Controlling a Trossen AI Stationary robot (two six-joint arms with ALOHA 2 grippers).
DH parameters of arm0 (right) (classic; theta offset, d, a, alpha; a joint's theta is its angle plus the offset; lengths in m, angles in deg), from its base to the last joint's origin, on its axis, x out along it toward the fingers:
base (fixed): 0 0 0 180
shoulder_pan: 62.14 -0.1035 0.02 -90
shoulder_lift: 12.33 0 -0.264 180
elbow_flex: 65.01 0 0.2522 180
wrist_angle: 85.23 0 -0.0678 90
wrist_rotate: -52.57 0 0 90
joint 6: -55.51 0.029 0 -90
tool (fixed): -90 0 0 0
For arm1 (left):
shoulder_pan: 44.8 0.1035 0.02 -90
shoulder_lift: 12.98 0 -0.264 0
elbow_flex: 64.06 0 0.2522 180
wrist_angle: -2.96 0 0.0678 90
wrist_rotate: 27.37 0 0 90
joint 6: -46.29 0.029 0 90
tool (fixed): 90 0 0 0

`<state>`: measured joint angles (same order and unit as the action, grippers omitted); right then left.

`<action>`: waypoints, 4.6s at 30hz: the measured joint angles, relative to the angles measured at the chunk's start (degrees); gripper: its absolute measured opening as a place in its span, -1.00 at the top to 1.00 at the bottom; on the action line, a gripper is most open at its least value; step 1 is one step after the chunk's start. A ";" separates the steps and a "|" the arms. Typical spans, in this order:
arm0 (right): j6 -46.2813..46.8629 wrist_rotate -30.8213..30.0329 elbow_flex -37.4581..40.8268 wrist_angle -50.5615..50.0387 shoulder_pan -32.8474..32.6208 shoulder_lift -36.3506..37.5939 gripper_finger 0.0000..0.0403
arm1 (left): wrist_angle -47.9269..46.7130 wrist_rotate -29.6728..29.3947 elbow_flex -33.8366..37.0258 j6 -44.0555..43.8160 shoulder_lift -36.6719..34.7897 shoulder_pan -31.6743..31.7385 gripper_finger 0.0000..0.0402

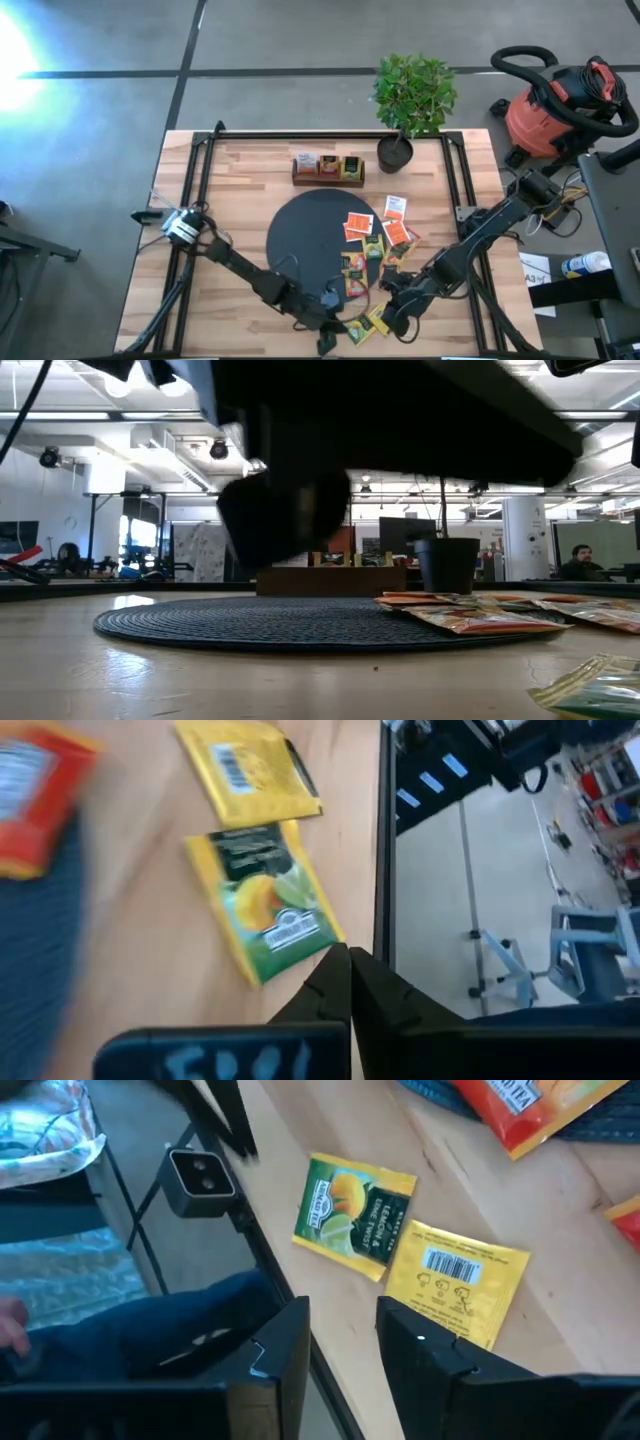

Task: Pick & Place Tea
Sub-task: Put the yellow tea bag into the right section of the brown wooden organizer

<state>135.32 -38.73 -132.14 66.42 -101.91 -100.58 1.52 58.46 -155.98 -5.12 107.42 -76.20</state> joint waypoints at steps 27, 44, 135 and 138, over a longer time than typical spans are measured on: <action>6.78 -0.10 -0.72 5.10 -0.50 -10.50 0.32 | -9.11 2.56 -8.93 1.41 9.55 3.17 1.00; 5.49 -1.33 -0.04 6.36 1.00 -13.64 0.32 | -8.02 -0.13 -7.99 0.12 9.63 3.17 1.00; -111.53 -14.80 -41.03 -45.20 63.15 -24.21 0.96 | -12.70 -40.43 50.37 -11.12 -70.47 19.51 1.00; -111.41 -14.88 -40.87 -45.21 63.39 -25.18 0.96 | -12.77 -40.45 50.37 -10.72 -70.27 19.83 1.00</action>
<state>23.91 -53.62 -173.01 21.21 -38.51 -125.76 -11.25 18.01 -105.61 -15.83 37.16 -56.37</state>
